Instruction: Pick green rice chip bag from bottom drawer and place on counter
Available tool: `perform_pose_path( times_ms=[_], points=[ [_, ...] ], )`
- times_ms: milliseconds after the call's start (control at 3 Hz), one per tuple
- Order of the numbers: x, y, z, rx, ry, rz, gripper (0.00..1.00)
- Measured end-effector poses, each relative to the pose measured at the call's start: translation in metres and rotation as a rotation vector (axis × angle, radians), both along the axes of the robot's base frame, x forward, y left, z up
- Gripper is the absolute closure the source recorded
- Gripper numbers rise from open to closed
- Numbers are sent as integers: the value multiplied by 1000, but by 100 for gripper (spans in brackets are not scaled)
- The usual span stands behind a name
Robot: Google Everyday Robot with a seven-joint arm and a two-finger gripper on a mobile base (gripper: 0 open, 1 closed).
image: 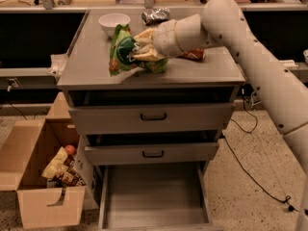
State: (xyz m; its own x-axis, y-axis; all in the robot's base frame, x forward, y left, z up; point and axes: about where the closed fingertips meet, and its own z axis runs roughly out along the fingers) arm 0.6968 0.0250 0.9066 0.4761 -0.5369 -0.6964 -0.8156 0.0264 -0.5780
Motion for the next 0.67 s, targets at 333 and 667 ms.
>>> perform_pose_path(
  times_ms=[333, 667],
  points=[
    [25, -2, -8, 14, 30, -50, 100],
    [49, -2, -15, 23, 61, -99, 86]
  ],
)
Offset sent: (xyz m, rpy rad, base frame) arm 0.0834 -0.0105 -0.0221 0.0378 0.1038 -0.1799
